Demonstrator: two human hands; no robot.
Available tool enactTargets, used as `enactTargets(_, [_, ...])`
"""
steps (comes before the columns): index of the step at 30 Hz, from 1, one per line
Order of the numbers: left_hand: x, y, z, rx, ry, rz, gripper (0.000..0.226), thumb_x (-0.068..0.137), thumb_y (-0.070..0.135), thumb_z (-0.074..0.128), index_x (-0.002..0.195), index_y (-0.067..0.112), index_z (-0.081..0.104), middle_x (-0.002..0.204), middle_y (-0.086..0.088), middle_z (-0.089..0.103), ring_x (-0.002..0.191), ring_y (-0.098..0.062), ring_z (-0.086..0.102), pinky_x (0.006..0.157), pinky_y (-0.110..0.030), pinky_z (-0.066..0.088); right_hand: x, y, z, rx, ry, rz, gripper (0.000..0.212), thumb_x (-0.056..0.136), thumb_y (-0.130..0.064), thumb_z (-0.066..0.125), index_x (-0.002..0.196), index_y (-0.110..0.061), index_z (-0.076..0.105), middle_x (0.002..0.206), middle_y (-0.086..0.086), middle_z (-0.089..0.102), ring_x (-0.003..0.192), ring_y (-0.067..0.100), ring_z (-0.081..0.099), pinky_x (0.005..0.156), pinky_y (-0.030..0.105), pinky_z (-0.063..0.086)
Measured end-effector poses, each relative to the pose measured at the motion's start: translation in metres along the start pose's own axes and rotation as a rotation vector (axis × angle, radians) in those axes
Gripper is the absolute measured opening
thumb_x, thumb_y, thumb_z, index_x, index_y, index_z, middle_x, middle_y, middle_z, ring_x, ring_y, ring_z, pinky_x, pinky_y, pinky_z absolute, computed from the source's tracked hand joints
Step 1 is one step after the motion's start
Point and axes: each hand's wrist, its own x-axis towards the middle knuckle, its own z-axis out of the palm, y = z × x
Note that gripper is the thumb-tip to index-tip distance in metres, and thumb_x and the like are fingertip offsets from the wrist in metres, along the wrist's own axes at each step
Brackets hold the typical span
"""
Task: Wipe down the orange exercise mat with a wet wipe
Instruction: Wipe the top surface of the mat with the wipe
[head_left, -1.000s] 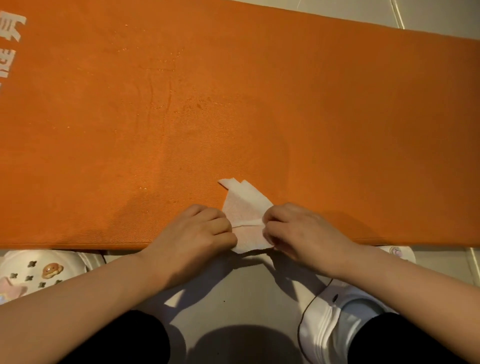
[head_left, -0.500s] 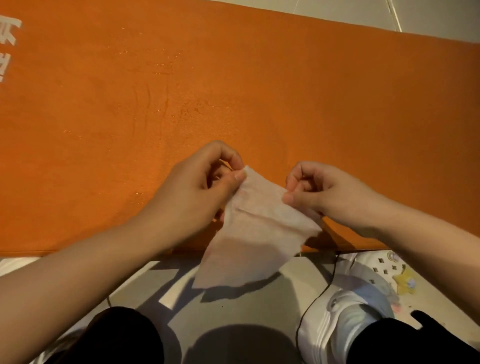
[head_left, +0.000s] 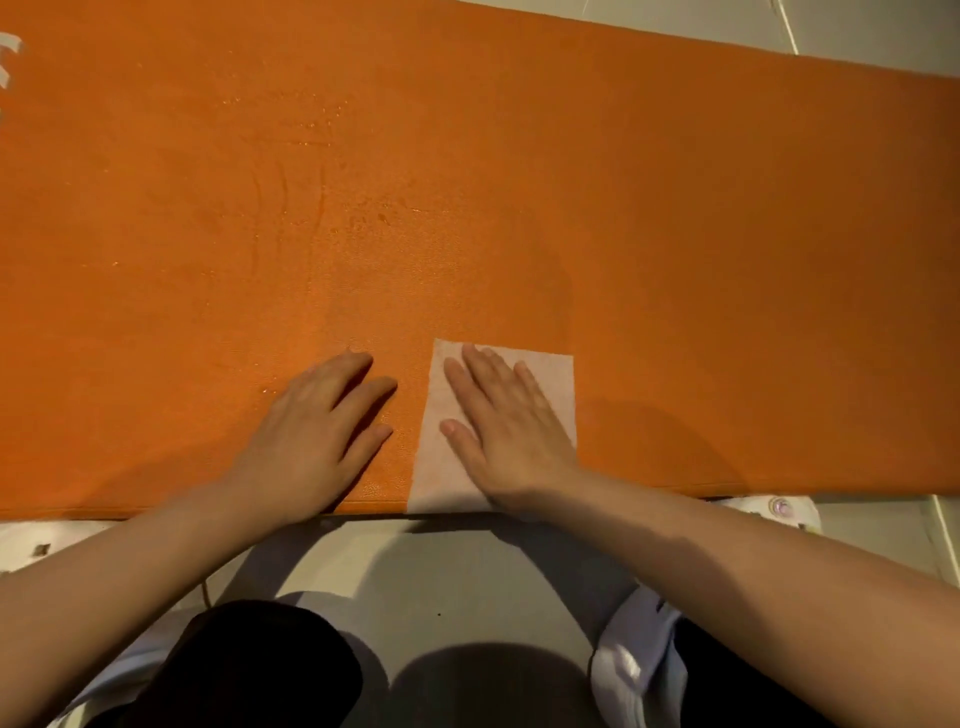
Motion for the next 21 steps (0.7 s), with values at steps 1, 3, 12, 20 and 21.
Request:
enactTargets(1, [-0.003,-0.004,0.003,0.026,-0.012,0.022,0.061,0.098,0.053,0.030,0.138,0.013,0.054,0.144,-0.018,0.047,0.132,-0.039,0.046,0.105,-0.056,0.039,0.003,0.015,-0.002,-0.038,0.010,0.021,0.067,0.098,-0.057,0.006,0.157,-0.026,-0.005,0.164,-0.002,-0.014,0.149,0.011,-0.016,0.117,0.032,-0.017])
enactTargets(3, [-0.003,-0.010,0.003,0.036,-0.017,0.051,0.064,0.101,0.055,0.023,0.139,0.013,0.053,0.146,-0.018,0.046,0.135,-0.037,0.043,0.109,-0.055,0.036,0.003,0.054,-0.013,-0.084,0.045,0.155,0.066,0.100,-0.058,0.008,0.157,-0.027,-0.005,0.163,-0.003,-0.013,0.150,0.012,-0.013,0.120,0.035,-0.011])
enactTargets(12, [-0.018,-0.017,0.000,0.062,0.039,-0.003,0.061,0.098,0.056,0.026,0.146,0.022,0.046,0.152,-0.007,0.042,0.143,-0.025,0.029,0.115,-0.052,0.020,-0.014,0.101,-0.028,-0.025,0.067,0.597,0.068,0.102,-0.053,0.010,0.156,-0.018,-0.010,0.164,0.005,-0.016,0.150,0.021,-0.015,0.120,0.050,-0.008])
enactTargets(20, [-0.013,-0.018,0.006,0.017,0.099,-0.073,0.056,0.096,0.038,0.026,0.147,0.023,0.043,0.150,-0.003,0.046,0.139,-0.022,0.035,0.112,-0.050,0.022,0.020,-0.017,0.008,-0.119,-0.097,-0.148,0.067,0.100,-0.058,0.007,0.155,-0.024,-0.011,0.161,-0.006,-0.023,0.146,0.014,-0.027,0.116,0.050,-0.020])
enactTargets(21, [-0.012,-0.018,0.007,0.017,0.105,-0.075,0.056,0.095,0.037,0.026,0.146,0.023,0.043,0.149,-0.002,0.046,0.139,-0.021,0.035,0.112,-0.050,0.023,0.024,-0.014,0.008,-0.141,-0.089,-0.202,0.069,0.097,-0.060,0.004,0.156,-0.025,-0.009,0.162,-0.007,-0.019,0.147,0.013,-0.024,0.116,0.047,-0.021])
